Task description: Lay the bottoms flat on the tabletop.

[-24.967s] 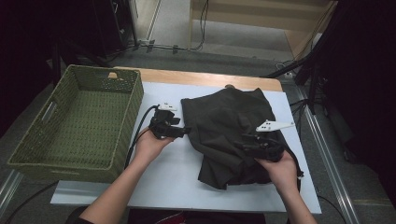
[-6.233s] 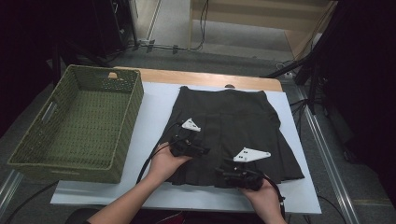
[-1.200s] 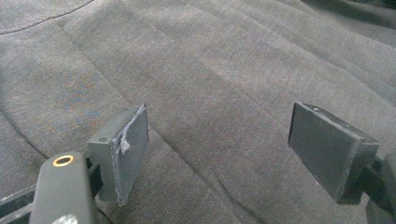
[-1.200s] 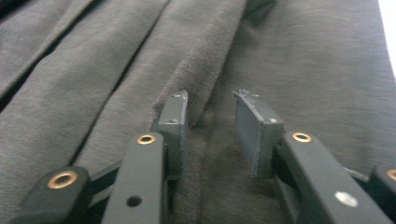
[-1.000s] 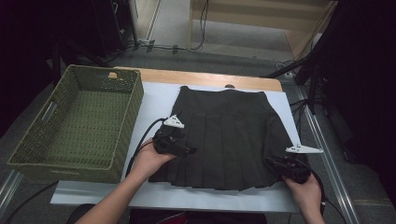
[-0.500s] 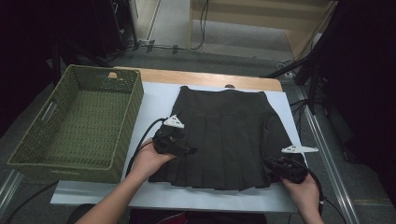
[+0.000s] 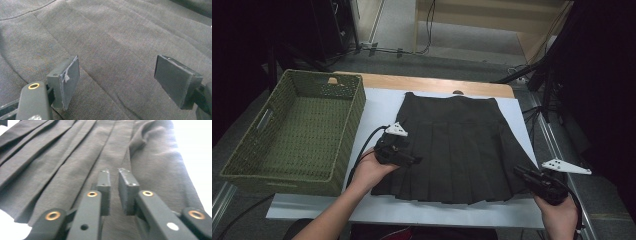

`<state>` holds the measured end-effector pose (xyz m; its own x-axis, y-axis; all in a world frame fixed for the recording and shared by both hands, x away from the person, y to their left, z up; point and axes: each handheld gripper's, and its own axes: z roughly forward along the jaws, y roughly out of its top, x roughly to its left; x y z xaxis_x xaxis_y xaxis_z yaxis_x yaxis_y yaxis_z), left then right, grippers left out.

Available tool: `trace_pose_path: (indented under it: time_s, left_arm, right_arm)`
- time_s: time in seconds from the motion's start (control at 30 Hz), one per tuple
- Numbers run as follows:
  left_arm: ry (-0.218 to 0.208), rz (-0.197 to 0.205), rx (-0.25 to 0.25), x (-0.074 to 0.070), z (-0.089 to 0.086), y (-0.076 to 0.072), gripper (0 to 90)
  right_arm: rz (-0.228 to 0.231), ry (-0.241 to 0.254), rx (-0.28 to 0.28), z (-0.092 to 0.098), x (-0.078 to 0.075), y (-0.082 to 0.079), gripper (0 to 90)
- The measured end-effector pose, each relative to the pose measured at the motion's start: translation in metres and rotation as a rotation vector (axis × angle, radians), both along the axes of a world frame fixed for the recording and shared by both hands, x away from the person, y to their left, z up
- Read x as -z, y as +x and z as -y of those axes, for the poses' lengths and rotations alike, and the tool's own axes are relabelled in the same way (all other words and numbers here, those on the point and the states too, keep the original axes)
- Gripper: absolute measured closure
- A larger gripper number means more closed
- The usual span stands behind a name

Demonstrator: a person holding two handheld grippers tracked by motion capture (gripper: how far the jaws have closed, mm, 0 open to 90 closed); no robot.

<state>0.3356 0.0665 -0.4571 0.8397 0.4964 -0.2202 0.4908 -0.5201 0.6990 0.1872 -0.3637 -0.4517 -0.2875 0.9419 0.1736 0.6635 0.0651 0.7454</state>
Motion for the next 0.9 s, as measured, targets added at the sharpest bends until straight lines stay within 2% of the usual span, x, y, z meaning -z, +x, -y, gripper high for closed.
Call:
trace_pose_path:
  time_s: [0.07,0.2,0.23,0.27,0.33,0.4,0.47,0.53,0.77,0.83,0.87,0.9]
  left_arm:
    - [-0.002,0.002,0.000,-0.001,0.000,0.000,21.0]
    - [-0.004,0.000,-0.004,-0.001,-0.001,0.000,21.0]
    - [-0.004,0.000,-0.005,0.000,-0.001,0.001,21.0]
    - [-0.002,0.002,-0.008,-0.001,-0.001,0.001,21.0]
    - [-0.003,0.004,-0.012,-0.001,-0.002,0.000,21.0]
    - [-0.005,0.008,-0.015,-0.002,-0.003,0.000,21.0]
    - [-0.020,0.007,-0.032,-0.003,-0.006,0.002,21.3]
    - [-0.023,0.007,-0.037,-0.004,-0.009,0.002,22.1]
    - [-0.026,0.009,-0.062,-0.004,-0.022,0.000,22.3]
    - [-0.027,0.006,-0.063,-0.002,-0.023,0.000,22.3]
    - [-0.026,0.006,-0.061,-0.002,-0.024,-0.001,22.2]
    - [-0.026,0.005,-0.060,-0.001,-0.024,-0.001,22.3]
  right_arm:
    - [-0.016,-0.013,0.000,0.001,0.003,0.002,72.9]
    - [-0.022,-0.062,0.001,0.000,0.009,0.005,57.9]
    - [-0.024,-0.071,0.005,0.001,0.012,0.007,51.3]
    - [-0.037,-0.073,0.012,0.002,0.015,0.009,51.2]
    - [-0.066,-0.055,0.011,0.005,0.020,0.013,52.2]
    - [-0.090,-0.068,0.013,0.007,0.025,0.015,56.4]
    - [-0.124,-0.057,0.008,0.010,0.030,0.017,73.4]
    - [-0.140,-0.057,0.005,0.014,0.031,0.018,82.9]
    - [-0.181,-0.047,0.066,0.039,0.039,0.016,85.4]
    - [-0.192,-0.049,0.078,0.043,0.044,0.017,82.8]
    - [-0.204,-0.065,0.087,0.044,0.047,0.018,81.0]
    - [-0.220,-0.073,0.087,0.045,0.051,0.019,76.6]
